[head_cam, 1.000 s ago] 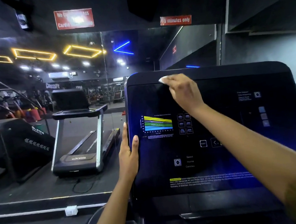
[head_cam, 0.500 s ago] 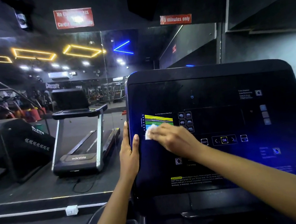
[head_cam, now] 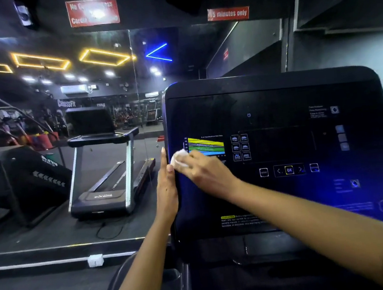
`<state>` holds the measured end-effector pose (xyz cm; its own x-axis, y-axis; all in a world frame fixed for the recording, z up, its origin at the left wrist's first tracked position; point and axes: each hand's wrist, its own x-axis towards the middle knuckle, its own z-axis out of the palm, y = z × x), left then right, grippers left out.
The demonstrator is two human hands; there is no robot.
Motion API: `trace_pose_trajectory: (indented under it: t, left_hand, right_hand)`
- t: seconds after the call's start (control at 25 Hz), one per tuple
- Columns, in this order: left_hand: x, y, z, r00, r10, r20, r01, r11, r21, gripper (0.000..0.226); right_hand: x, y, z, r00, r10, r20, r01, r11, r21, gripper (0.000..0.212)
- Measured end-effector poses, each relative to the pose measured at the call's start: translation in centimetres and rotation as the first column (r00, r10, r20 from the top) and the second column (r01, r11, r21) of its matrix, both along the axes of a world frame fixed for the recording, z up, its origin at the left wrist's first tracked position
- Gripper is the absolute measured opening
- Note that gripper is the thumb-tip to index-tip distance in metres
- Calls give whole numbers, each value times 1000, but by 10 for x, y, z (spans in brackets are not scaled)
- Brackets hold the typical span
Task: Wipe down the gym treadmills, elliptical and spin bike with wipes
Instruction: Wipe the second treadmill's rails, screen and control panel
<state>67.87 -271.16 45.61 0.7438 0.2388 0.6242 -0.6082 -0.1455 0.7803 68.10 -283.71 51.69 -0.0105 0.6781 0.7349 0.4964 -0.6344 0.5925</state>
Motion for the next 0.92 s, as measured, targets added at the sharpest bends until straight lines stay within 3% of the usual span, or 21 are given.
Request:
trace_pose_trajectory:
  t: [0.12,0.24,0.32,0.4,0.48,0.56,0.68,0.92]
  left_hand:
    - [-5,2,-12,998,-63,-13,63,998,-15,76]
    - [-15,-1,-21,997,-77,-17,77,997,8,63]
    - [-19,-4,-24,1000,-14,-18,15,1000,23,60]
    - [-21,-7,-23,999,54,-8,-53,996,74,59]
    - [-23,-10,-22,995,95,0,-95,989,117,61]
    - [-23,-9,-22,992,126,5,-125,982,139,63]
    - [-22,-8,-23,992,129,0,-128,980,150,58]
    - [-25,-8,-23,989,144,17,-145,978,152,69]
  right_hand:
    - [-22,-10,-58,996,-6,-88,-5,993,-121,24]
    - [-33,-24,-80,979,59,-197,-92,982,-162,25]
    - [-32,-32,-60,964,142,-226,-159,986,-59,27]
    - [-16,-41,-16,971,171,-166,-147,978,150,30]
    - [7,-50,34,986,82,-144,-30,942,334,35]
    - [21,-55,59,983,-31,-178,99,917,386,39]
    - [16,-48,31,978,-144,-151,181,945,274,41]
    - [-50,-49,-92,980,-54,-192,59,998,17,34]
